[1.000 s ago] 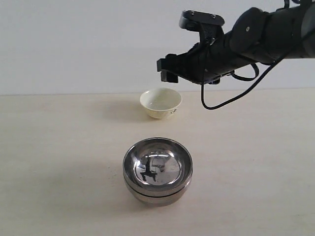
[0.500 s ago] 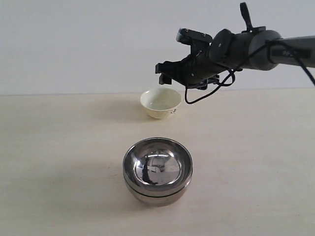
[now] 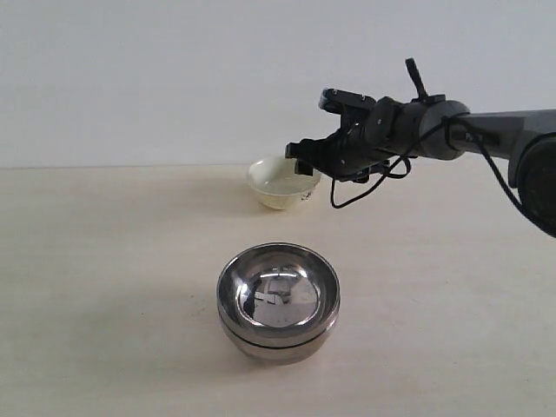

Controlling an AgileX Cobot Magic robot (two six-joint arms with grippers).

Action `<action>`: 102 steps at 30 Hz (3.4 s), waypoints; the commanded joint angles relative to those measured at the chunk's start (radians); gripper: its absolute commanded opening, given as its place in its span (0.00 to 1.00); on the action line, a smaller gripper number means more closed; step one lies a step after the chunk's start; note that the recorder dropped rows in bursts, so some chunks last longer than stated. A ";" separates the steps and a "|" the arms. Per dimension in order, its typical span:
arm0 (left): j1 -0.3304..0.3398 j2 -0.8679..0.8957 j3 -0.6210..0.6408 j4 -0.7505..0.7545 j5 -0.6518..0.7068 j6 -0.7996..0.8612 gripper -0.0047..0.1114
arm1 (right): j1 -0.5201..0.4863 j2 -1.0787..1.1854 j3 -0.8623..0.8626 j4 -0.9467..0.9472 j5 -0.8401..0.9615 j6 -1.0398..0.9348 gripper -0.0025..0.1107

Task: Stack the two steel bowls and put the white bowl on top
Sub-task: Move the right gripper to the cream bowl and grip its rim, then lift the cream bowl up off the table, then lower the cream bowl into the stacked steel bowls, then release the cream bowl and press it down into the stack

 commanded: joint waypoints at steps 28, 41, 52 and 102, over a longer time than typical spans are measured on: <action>0.003 -0.003 0.004 -0.001 0.001 0.004 0.07 | -0.007 -0.173 -0.035 0.037 0.209 -0.086 0.02; 0.003 -0.003 0.004 -0.001 0.001 0.004 0.07 | 0.005 -0.521 0.020 -0.005 0.623 -0.103 0.02; 0.003 -0.003 0.004 -0.001 0.001 0.004 0.07 | 0.090 -0.757 0.581 0.039 0.405 -0.120 0.02; 0.003 -0.003 0.004 -0.001 0.001 0.004 0.07 | 0.151 -0.697 0.668 0.198 0.376 -0.325 0.14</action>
